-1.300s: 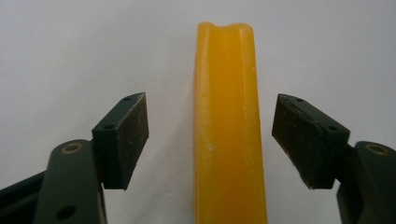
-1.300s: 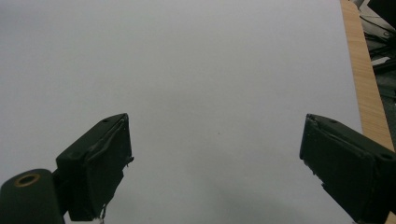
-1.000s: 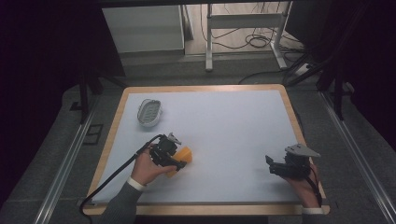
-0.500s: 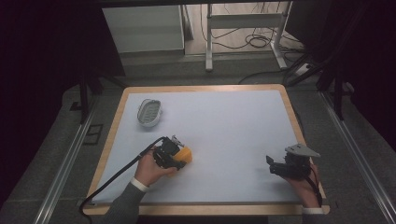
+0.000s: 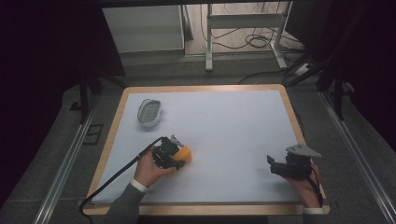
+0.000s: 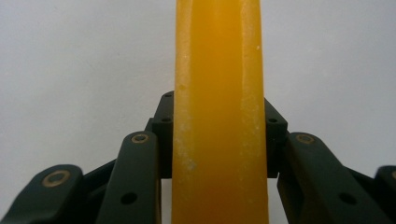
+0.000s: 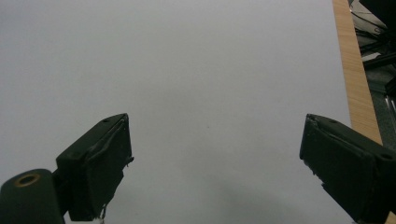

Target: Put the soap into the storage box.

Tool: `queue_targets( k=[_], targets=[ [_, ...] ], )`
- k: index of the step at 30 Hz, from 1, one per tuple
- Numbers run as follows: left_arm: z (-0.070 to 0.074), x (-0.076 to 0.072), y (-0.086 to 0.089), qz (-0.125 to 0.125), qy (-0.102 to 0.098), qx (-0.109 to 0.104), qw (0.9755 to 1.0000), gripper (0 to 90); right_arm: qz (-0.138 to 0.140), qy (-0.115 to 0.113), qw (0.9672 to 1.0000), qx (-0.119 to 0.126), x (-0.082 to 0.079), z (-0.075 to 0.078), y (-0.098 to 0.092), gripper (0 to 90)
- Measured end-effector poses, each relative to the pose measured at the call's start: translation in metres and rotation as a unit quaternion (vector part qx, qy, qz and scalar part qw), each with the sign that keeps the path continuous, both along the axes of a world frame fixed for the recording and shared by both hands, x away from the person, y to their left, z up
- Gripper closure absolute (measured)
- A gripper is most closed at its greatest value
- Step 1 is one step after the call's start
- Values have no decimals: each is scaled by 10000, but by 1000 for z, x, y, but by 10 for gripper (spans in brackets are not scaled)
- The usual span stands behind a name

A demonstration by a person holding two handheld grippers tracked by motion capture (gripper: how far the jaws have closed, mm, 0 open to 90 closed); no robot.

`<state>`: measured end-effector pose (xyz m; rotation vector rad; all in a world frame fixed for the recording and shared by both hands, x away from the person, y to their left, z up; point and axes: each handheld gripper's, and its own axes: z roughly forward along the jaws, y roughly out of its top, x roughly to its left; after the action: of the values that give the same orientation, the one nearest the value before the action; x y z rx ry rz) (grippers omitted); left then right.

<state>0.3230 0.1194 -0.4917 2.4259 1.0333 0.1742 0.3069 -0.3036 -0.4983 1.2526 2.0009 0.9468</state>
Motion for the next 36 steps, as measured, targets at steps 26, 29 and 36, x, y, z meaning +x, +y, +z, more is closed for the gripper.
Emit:
queue_targets(
  k=[26, 29, 36],
  targets=[
    [26, 5, 26, 170, -201, -324, 9991, 611, -60, -38, 10000, 2, -1, 2, -4, 93],
    [29, 5, 28, 182, -245, -373, 9988, 611, -64, -35, 10000, 3, -1, 2, -4, 93],
    [35, 7, 33, 238, -309, -422, 9983, 611, -89, -42, 10000, 9, -1, 3, -5, 93]
  ],
)
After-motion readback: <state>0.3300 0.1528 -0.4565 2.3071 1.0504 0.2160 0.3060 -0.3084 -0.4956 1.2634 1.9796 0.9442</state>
